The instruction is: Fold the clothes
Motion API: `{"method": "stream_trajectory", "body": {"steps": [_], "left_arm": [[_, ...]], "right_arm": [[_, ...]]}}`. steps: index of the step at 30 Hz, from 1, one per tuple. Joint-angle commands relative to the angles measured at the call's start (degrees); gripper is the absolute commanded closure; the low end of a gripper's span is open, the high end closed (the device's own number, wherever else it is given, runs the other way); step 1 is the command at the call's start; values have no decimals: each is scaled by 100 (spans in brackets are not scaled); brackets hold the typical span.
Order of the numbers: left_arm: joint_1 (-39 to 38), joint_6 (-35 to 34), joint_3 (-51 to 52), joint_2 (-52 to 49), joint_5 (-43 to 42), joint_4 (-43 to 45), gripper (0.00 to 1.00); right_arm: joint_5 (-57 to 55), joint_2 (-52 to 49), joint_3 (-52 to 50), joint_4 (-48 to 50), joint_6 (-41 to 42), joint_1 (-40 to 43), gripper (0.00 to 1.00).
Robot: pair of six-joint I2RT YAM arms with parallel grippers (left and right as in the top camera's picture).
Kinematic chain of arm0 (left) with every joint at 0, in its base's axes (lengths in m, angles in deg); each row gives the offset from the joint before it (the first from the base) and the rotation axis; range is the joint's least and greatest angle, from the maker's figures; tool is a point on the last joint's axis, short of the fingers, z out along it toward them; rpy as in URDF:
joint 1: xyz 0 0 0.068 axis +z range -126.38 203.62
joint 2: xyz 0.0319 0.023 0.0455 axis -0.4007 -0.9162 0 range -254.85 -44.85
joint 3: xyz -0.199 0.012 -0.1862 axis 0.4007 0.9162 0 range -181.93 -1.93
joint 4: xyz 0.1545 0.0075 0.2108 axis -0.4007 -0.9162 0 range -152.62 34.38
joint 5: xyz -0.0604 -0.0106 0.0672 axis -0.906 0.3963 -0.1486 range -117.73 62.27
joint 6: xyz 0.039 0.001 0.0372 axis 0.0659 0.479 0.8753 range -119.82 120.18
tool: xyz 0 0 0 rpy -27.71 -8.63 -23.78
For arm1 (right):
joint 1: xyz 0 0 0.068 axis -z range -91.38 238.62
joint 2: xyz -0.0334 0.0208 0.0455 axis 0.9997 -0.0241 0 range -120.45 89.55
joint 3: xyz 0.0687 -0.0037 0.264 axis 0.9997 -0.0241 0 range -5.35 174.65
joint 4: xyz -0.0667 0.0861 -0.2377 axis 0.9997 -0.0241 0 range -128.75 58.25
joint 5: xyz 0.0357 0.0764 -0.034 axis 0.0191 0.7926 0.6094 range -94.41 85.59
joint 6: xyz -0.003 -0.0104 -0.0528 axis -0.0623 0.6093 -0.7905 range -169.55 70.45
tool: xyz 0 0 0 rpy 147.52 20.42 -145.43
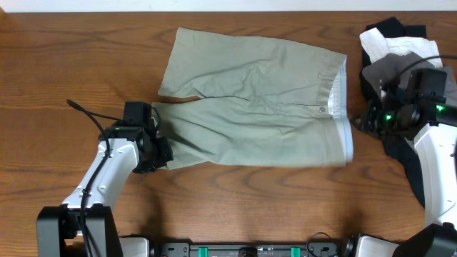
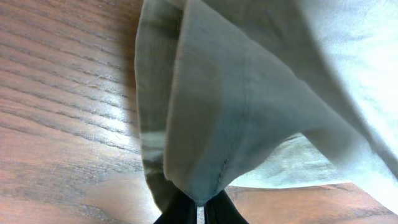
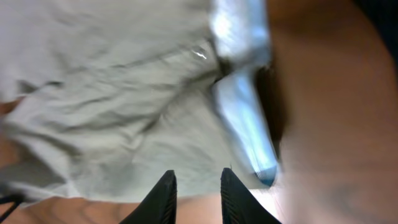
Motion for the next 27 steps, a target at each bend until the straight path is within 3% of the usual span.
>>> {"method": "stream_trajectory", "body": {"steps": [1,8,17,22,27], "left_arm": [[4,-22,-83,72,72,55,94],[4,-24,-85,72,74,223,94],[2,-28,-83,72,70,302,94],[2,-28,-83,72,70,304,94],[2,-26,-83,72,70,297,94]], "right_arm": [[-1040,-103,20,-448,76,66,75],[-1139,-221,-236,-966,146,50,72],[-852,-221,-1196,-605,116,24,60],[-787,-221,-1919,332,109,-186,39],[-780,-221,-2426,1316,7,-310,30]]}}
